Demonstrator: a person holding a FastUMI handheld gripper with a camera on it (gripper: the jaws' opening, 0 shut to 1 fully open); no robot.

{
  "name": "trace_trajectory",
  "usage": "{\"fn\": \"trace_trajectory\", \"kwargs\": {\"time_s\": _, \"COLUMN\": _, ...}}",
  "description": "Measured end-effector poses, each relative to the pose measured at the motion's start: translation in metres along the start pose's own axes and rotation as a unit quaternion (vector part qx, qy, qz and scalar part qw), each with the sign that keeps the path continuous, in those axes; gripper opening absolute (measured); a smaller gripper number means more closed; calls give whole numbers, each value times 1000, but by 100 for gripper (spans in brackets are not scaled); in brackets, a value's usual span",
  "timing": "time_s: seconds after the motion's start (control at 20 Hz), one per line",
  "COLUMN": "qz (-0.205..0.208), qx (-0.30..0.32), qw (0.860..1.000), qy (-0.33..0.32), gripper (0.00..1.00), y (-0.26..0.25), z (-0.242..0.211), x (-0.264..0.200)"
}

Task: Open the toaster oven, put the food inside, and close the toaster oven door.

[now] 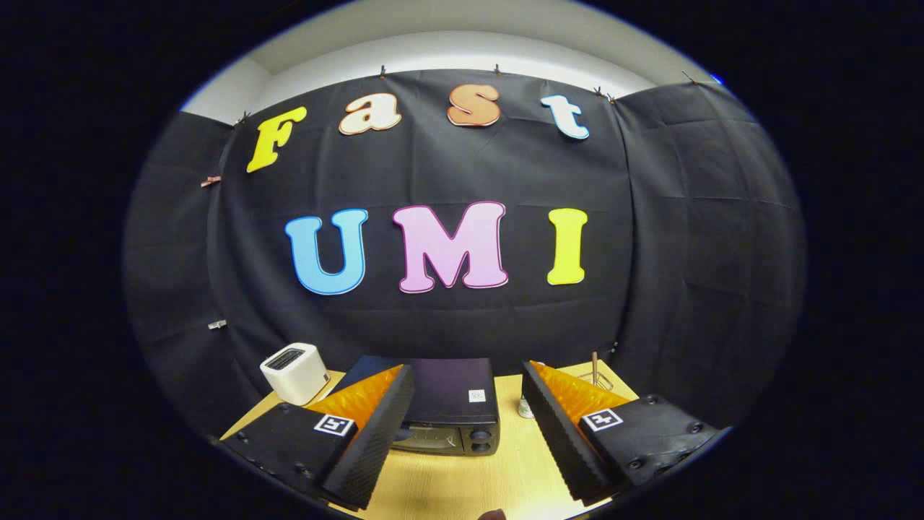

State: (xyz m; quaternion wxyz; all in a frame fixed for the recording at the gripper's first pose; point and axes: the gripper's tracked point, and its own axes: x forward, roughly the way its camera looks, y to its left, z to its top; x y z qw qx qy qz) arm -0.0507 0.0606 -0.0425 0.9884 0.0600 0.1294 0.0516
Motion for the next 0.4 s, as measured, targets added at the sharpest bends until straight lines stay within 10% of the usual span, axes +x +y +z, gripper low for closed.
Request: {"fn": "trace_trajectory", "kwargs": {"time_s": 0.4, "qz": -31, "qx": -16, "qw": 999, "qy": -37, "gripper": 98, "y": -46, "z": 26, "x": -5}}
